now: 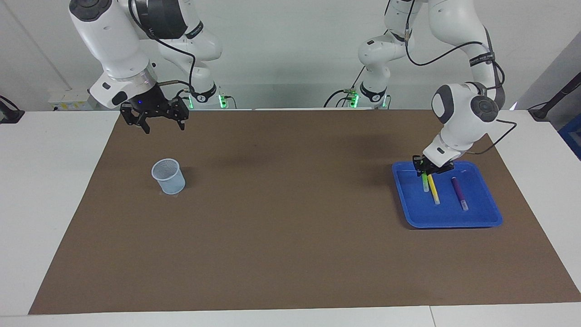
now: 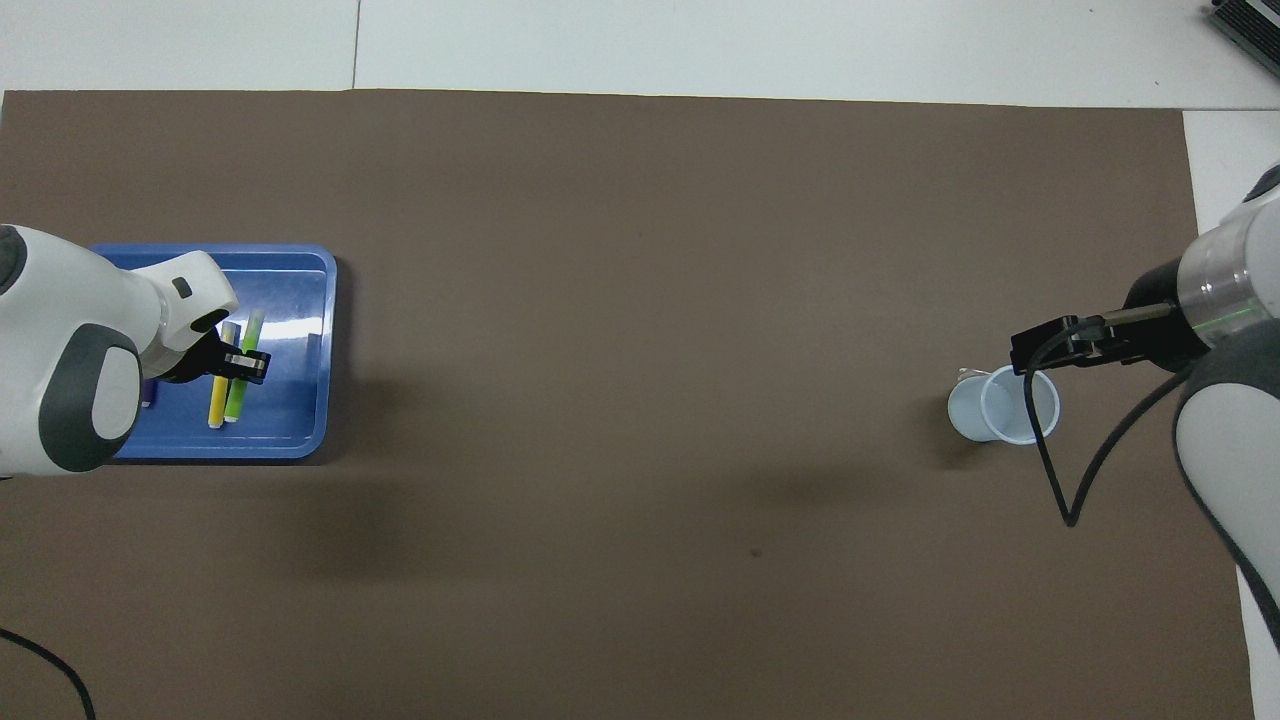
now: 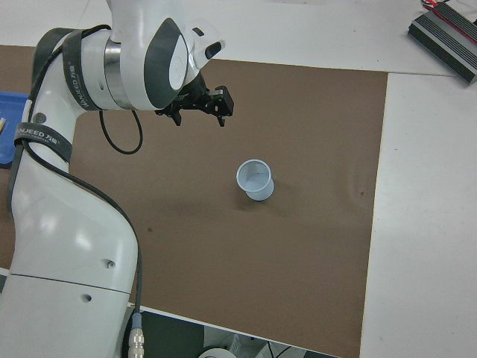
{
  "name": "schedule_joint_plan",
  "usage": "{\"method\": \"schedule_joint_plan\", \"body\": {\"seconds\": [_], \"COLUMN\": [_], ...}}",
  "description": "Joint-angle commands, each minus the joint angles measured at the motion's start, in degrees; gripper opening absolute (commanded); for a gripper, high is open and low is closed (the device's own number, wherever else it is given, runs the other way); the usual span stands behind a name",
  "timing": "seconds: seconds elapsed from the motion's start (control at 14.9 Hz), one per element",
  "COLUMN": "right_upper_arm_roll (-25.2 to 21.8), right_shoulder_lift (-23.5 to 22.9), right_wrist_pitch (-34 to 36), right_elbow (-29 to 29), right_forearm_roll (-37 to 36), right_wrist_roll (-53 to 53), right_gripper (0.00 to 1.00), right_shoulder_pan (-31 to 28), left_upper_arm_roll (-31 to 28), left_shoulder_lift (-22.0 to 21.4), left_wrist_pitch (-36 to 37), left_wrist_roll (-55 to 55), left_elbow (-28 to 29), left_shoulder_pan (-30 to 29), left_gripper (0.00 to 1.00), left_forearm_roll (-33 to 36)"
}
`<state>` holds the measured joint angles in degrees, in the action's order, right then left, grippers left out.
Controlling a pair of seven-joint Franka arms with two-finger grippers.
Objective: Right arm passes pens to left for tray arrangement
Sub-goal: 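Lower the green pen into the tray beside the yellow pen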
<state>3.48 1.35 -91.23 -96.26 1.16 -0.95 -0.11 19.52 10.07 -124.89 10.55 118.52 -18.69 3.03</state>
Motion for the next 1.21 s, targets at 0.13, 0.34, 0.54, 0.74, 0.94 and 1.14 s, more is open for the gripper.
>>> {"method": "schedule_joint_plan", "body": {"seconds": [0.13, 0.34, 0.54, 0.74, 0.94, 1.14], "right_upper_arm_roll": [0.0, -3.3, -4.1, -4.0, -3.9, -3.9], "right_shoulder_lift": [0.6, 0.2, 0.1, 0.6, 0.8, 1.5], "right_wrist_pitch": [2.1, 1.5, 1.5, 1.3, -2.9, -3.3], "right_elbow": [-0.5, -0.1, 0.8, -0.4, -2.1, -3.1], "right_forearm_roll": [-1.0, -0.8, -0.8, -0.9, -1.0, -1.0], "right_wrist_roll": [-0.8, -0.8, -0.8, -0.9, -1.0, -0.9], "right_gripper": [1.0, 1.0, 1.0, 1.0, 1.0, 1.0], "right_shoulder_pan": [-1.1, -1.1, -1.1, -0.9, -0.4, -0.4], "left_upper_arm_roll": [0.3, 0.3, 0.3, 0.3, 0.3, 0.3], "left_shoulder_lift": [3.5, 4.6, 5.1, 5.3, 5.3, 5.3], "left_wrist_pitch": [-5.3, -7.4, -8.6, -8.9, -9.1, -8.9], "left_wrist_roll": [-5.4, -6.1, -6.9, -6.6, -6.5, -6.5], "left_elbow": [0.0, 0.1, 0.3, 0.2, 0.0, -0.2], "left_shoulder_pan": [0.4, 0.3, 0.3, 0.2, 0.3, 0.1], "left_gripper": [0.0, 0.0, 0.0, 0.23, 1.0, 1.0], "left_forearm_roll": [4.3, 5.5, 5.6, 5.7, 5.7, 5.7]}}
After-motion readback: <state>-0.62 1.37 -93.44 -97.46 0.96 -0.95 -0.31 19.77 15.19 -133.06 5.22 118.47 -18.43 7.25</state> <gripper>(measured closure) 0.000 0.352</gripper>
